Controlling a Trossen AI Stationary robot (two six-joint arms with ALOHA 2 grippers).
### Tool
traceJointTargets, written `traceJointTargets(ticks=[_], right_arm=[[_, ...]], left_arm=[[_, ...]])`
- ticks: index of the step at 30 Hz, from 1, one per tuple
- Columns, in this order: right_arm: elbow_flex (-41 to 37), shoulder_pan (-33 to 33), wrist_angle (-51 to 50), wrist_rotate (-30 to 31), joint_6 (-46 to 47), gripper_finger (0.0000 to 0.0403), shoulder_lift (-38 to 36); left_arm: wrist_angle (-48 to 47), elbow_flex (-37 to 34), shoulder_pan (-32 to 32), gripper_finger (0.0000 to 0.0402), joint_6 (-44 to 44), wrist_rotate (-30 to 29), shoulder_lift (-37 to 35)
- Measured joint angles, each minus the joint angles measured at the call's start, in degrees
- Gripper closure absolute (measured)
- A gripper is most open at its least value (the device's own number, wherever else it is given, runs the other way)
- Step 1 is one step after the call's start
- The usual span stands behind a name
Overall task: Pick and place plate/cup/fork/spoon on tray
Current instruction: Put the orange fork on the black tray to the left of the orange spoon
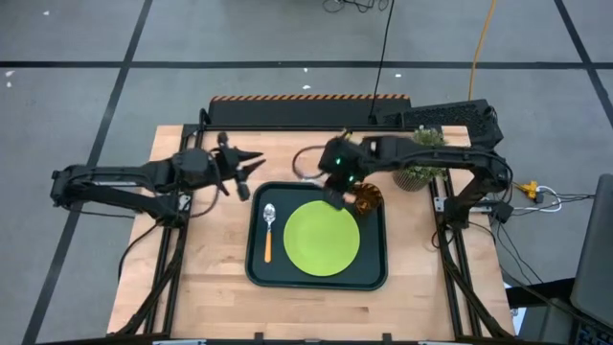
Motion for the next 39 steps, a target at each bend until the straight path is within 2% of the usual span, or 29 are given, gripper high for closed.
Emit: traceJointTargets(ticks=[6, 12, 18, 22, 24, 28, 33, 39], right_arm=[[0.0, 6.5, 12.8, -2.6, 10.9, 0.0382, 5.1], [0.0, 8.8, 28.4, -2.9, 24.6, 0.0382, 10.8], [-2.7, 10.0, 32.0, 0.7, 40.6, 0.0382, 14.0], [-6.5, 11.5, 34.6, 5.4, 49.6, 0.0382, 14.7], [-8.5, 12.1, 39.0, 7.6, 52.2, 0.0382, 14.6], [-11.0, 13.2, 46.9, 13.6, 54.9, 0.0382, 14.6], [-11.2, 15.8, 49.4, 23.8, 57.7, 0.0382, 15.1], [-11.2, 18.6, 51.7, 33.0, 62.7, 0.0382, 16.4]], left_arm=[[-5.2, 0.0, -1.0, 0.0311, -5.2, -0.1, -4.0], [-11.6, 0.0, -3.8, 0.0311, -9.2, 0.0, -4.0], [-14.8, 0.0, -7.3, 0.0311, -11.2, -0.4, -5.5], [-16.4, -0.1, -9.9, 0.0311, -11.3, -4.3, -7.2], [-16.9, -0.1, -10.9, 0.0311, -10.3, -5.5, -8.6], [-16.8, -0.1, -11.8, 0.0311, -7.8, -6.0, -11.9], [-16.3, -0.1, -11.8, 0.0311, -4.4, -6.2, -15.8], [-13.7, -0.1, -11.8, 0.0311, 0.8, -6.2, -18.3]])
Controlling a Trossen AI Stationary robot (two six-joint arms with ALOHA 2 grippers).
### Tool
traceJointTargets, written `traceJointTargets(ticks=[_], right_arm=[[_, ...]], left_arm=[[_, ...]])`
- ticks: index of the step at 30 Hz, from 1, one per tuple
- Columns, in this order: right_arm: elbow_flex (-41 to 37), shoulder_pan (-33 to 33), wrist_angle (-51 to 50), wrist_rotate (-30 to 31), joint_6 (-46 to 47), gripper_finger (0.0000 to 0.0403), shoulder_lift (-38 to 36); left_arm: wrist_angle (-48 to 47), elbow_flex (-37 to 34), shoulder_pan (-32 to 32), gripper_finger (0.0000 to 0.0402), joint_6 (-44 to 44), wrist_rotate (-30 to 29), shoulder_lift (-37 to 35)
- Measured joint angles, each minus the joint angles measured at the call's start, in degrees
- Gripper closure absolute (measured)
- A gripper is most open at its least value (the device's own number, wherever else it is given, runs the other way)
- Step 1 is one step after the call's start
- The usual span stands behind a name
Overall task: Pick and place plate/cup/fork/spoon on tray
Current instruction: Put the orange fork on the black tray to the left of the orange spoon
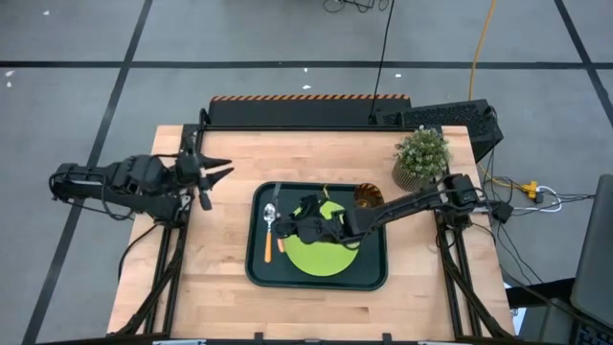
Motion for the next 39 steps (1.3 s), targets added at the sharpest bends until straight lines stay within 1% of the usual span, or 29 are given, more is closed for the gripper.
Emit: traceJointTargets(ticks=[2, 7, 10, 18, 27, 29, 32, 39], right_arm=[[0.0, 0.7, 3.1, 1.1, 1.5, 0.0382, 1.8], [0.0, 1.2, 13.5, 0.2, 3.4, 0.0382, 7.2], [0.0, 1.1, 15.4, 0.1, 4.6, 0.0382, 9.3], [0.0, 1.0, 10.4, 1.4, 7.2, 0.0382, 9.5], [0.0, 0.9, 7.2, -3.1, 14.7, 0.0382, 9.5], [0.0, 0.9, 6.5, -3.1, 15.9, 0.0382, 9.5], [0.0, 0.7, 4.8, -3.4, 16.5, 0.0382, 9.5], [0.0, 0.2, 5.5, -4.6, 17.8, 0.0382, 11.0]], left_arm=[[0.1, 0.0, 0.0, 0.0311, 1.6, 0.0, -0.3], [0.1, 0.0, 0.0, 0.0311, 4.1, 0.0, -0.3], [-0.2, 0.0, 0.0, 0.0311, 5.2, 0.1, -0.6], [-2.2, 0.0, 0.0, 0.0311, 7.0, 0.1, -3.5], [-2.7, 0.0, 0.0, 0.0311, 7.3, 0.1, -7.6], [-3.0, 0.0, 0.0, 0.0311, 7.3, 0.1, -8.4], [-3.1, 0.0, 0.0, 0.0311, 7.2, 0.1, -9.2], [-3.7, 0.0, 0.0, 0.0311, 6.9, 0.1, -9.6]])
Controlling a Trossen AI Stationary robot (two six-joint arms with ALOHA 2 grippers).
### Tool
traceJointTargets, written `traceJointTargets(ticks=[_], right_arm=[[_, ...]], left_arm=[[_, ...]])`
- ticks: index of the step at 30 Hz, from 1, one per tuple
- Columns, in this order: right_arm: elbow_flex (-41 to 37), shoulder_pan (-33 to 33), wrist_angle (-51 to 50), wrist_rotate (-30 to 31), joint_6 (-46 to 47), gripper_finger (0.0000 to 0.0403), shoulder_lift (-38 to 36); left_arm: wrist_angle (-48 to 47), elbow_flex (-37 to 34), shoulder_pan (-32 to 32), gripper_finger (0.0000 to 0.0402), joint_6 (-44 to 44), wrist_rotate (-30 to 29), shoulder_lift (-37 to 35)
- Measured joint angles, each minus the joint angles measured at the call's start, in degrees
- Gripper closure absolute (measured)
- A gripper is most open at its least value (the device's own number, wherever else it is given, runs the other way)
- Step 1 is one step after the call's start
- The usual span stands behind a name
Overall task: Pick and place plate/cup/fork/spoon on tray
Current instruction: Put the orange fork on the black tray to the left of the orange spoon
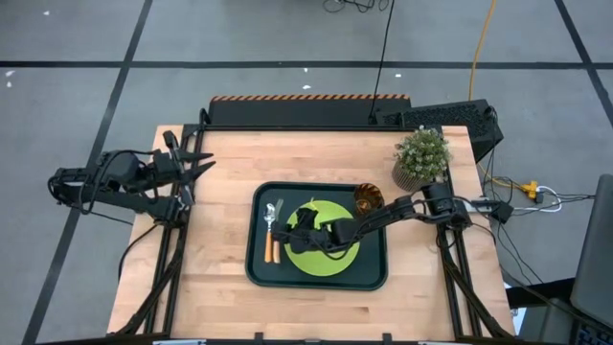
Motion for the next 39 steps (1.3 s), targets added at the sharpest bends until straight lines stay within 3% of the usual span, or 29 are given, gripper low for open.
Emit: traceJointTargets(ticks=[26, 34, 39], right_arm=[[0.0, -1.7, -2.1, -4.5, -1.4, 0.038, 1.0], [0.0, -2.1, 5.9, -10.1, 0.8, 0.0372, 4.7], [0.1, -2.3, 8.8, -10.3, 0.3, 0.0371, 5.5]], left_arm=[[-0.6, 0.0, 0.0, 0.0311, -0.2, 0.0, 0.0], [-0.7, 0.0, 0.0, 0.0311, -0.2, 0.0, 0.0], [-0.8, 0.0, 0.0, 0.0311, -0.2, 0.0, 0.0]])
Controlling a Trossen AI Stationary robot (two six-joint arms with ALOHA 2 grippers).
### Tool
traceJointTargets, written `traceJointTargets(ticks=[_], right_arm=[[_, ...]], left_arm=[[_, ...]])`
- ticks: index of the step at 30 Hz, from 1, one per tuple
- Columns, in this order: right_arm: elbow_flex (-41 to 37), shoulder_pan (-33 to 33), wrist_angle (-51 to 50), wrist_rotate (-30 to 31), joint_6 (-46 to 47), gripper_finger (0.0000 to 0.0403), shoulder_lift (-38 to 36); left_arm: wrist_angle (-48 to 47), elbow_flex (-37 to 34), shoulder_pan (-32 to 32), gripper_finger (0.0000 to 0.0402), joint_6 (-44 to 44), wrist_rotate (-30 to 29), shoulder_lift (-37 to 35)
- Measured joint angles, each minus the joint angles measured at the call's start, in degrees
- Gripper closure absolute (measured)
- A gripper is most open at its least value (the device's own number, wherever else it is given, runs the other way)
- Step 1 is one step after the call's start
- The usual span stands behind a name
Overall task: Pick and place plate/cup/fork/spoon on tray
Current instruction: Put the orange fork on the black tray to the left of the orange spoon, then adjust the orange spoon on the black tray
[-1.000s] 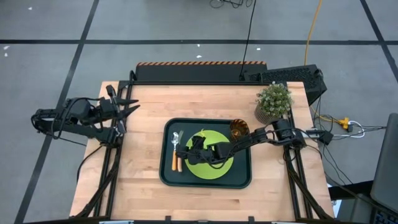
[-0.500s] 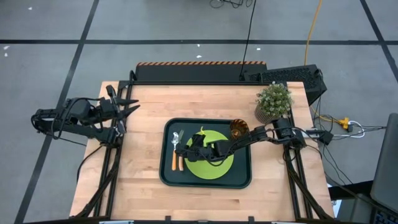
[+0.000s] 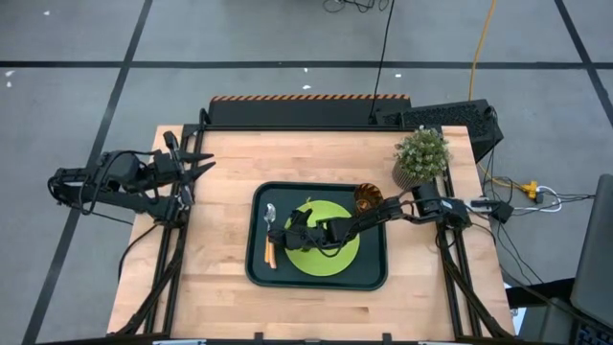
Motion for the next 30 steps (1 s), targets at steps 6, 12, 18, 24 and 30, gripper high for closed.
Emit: traceJointTargets(ticks=[6, 12, 18, 24, 30], right_arm=[[0.0, -0.2, 0.3, 0.7, -0.6, 0.0373, -0.1], [-0.1, -0.2, 2.0, 1.7, -3.7, 0.0358, -0.1], [-0.1, 0.0, 2.4, 1.8, -3.8, 0.0332, -0.1], [-0.2, 0.4, 3.3, 2.5, -5.0, 0.031, -1.0], [-0.2, 0.3, 2.1, 4.7, -8.1, 0.0294, -3.5]], left_arm=[[0.0, 0.0, 0.0, 0.0311, 0.0, 0.0, 0.0], [-0.4, 0.0, 0.0, 0.0311, -0.1, 0.0, 0.0], [-0.6, 0.0, 0.0, 0.0311, -0.3, 0.1, 0.0], [-0.8, 0.0, 0.0, 0.0311, -0.7, 0.2, 0.0], [-0.8, 0.0, 0.0, 0.0311, -0.8, 0.3, 0.0]])
